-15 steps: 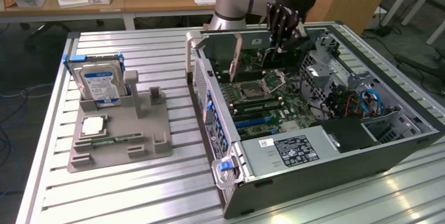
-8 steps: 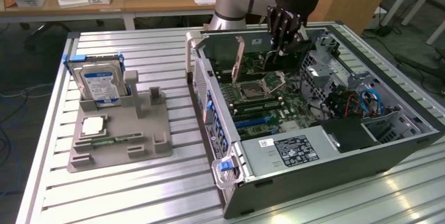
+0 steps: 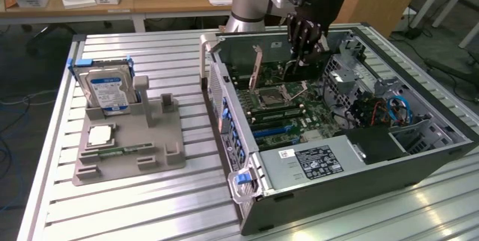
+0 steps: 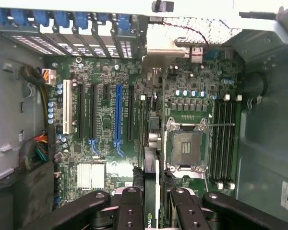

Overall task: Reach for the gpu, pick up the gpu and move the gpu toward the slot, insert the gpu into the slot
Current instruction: 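Insert the gpu into the slot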

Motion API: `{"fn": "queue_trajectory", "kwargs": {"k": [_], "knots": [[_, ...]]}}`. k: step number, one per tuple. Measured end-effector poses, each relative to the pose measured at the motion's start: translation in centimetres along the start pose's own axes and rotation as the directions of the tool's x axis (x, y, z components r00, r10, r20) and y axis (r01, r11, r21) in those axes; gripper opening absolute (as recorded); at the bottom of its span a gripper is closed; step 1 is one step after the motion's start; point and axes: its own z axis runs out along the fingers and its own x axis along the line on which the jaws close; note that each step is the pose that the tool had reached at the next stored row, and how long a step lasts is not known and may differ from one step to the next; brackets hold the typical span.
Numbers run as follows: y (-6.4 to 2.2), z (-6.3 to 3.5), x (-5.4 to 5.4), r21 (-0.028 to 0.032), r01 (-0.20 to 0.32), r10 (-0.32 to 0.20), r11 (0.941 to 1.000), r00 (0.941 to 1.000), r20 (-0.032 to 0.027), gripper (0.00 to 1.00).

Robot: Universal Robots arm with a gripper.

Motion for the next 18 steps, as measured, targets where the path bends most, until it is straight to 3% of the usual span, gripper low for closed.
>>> {"fn": "queue_trajectory", "kwargs": {"k": [4,10,18], "knots": [[0.01,0.33,0.0,0.0048,-0.012,0.012,0.9999,0.9999,-0.0001,0.26],[0.01,1.0,0.0,0.021,-0.015,0.015,0.9997,0.9999,-0.0003,0.26],[0.03,1.79,0.3,0.0259,-0.05,0.05,0.9984,0.9988,-0.0007,0.26]]}}
